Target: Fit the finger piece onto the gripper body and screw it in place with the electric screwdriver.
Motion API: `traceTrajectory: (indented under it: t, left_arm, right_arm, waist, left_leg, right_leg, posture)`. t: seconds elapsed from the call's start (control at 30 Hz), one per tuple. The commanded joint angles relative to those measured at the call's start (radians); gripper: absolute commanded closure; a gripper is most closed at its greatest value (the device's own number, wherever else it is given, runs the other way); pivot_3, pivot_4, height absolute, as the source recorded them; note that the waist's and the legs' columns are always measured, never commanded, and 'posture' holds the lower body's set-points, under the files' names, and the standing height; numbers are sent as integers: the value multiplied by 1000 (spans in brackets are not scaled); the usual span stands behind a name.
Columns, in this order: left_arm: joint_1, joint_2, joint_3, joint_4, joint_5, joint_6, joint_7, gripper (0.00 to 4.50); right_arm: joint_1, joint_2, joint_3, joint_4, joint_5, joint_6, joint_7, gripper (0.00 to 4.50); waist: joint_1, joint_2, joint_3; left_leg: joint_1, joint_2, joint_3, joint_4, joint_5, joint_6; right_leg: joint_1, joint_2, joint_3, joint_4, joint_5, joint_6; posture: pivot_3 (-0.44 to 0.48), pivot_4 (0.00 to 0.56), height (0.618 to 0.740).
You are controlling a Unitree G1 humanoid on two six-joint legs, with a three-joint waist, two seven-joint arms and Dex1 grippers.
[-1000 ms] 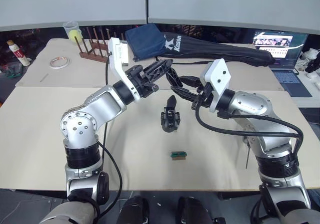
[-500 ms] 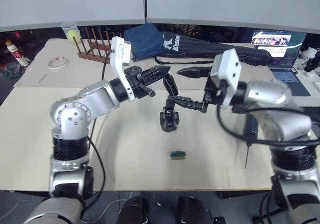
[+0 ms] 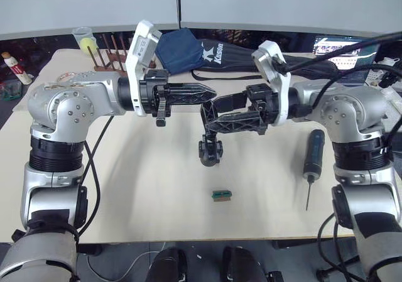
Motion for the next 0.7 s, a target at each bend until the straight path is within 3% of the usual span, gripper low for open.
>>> traceTrajectory:
  t: [0.03, 0.1, 0.43, 0.67, 0.7]
  left_arm:
    - [-26, 2, 19, -7, 18, -6, -20, 4500]
    - [-25, 0, 25, -7, 25, -6, -22, 4500]
    - [-18, -5, 34, -13, 41, -5, -33, 4500]
    - [-19, -5, 32, -10, 49, -6, -43, 4500]
    - [-22, -3, 29, -8, 56, -8, -44, 4500]
  right_arm:
    - [-10, 2, -19, -15, 8, -14, 14, 1244]
    - [-1, 2, -15, -25, 1, -26, 20, 1884]
    - [3, -6, -5, -27, -23, -60, 45, 1884]
    - [9, 0, -5, -33, -37, -83, 56, 4091]
    - [14, 1, -3, -37, -42, -94, 59, 4206]
  waist:
    - [2, 0, 0]
    - [2, 0, 0]
    - [0, 0, 0]
    - [0, 0, 0]
    - [0, 0, 0]
  left_leg:
    - [0, 0, 0, 0, 0, 0]
    - [0, 0, 0, 0, 0, 0]
    - [0, 0, 0, 0, 0, 0]
    - [0, 0, 0, 0, 0, 0]
    - [0, 0, 0, 0, 0, 0]
  right_leg:
    - [0, 0, 0, 0, 0, 0]
    - [0, 0, 0, 0, 0, 0]
    - [0, 0, 0, 0, 0, 0]
    - [0, 0, 0, 0, 0, 0]
    - [0, 0, 0, 0, 0, 0]
  posture:
    - [0, 150, 740]
    - [0, 150, 740]
    - [0, 150, 740]
    - [0, 150, 740]
    - [0, 150, 740]
